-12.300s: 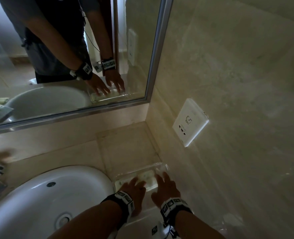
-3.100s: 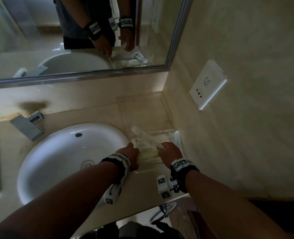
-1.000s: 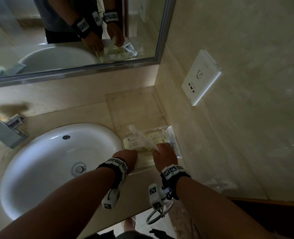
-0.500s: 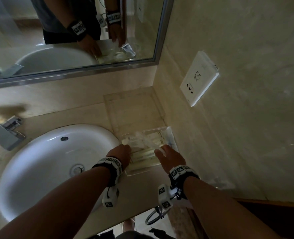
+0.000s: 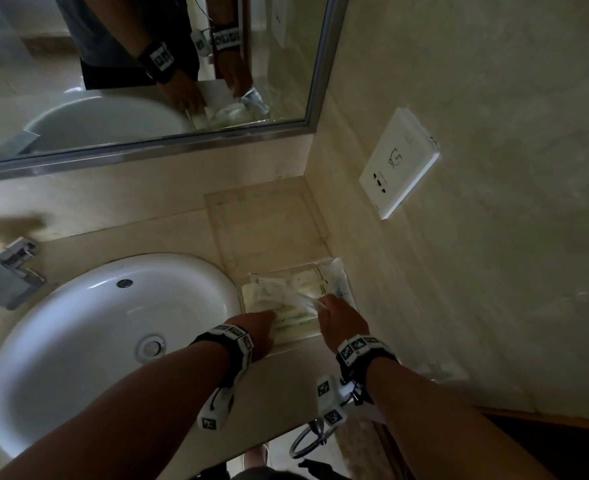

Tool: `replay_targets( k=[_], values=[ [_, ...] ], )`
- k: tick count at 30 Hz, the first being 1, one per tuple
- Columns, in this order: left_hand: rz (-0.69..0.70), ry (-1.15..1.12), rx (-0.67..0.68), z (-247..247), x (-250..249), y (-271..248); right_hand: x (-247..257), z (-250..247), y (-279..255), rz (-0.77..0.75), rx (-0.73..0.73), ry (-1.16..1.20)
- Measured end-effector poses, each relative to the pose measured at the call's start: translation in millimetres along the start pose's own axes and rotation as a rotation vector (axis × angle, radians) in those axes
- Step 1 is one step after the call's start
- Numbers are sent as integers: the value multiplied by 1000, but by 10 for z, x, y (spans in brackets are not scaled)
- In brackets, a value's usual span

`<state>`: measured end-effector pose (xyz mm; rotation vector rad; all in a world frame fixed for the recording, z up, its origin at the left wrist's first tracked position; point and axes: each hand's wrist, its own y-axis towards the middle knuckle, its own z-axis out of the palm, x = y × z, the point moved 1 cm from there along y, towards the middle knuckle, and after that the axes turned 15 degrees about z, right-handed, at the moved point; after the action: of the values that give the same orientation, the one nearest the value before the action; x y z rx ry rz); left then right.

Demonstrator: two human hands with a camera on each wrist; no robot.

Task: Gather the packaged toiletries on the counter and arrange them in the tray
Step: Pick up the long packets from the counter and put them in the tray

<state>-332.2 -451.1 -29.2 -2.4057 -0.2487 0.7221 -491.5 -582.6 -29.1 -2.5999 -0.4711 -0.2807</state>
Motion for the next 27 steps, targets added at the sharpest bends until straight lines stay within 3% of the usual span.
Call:
replay_targets(
  k=[10,15,22,27],
  values=[
    [7,10,-29,-24,61,-1,-16,1,-27,-12,24,-54],
    [42,69,-17,-206,46,-103,28,-14,21,-64,-86,-148],
    [29,58,-250,-455,56,-161,72,-32,-10,-90,-165,-338],
    [36,95,-281,-456,92,-54,88,15,-10,-151,-168,-397]
  ],
)
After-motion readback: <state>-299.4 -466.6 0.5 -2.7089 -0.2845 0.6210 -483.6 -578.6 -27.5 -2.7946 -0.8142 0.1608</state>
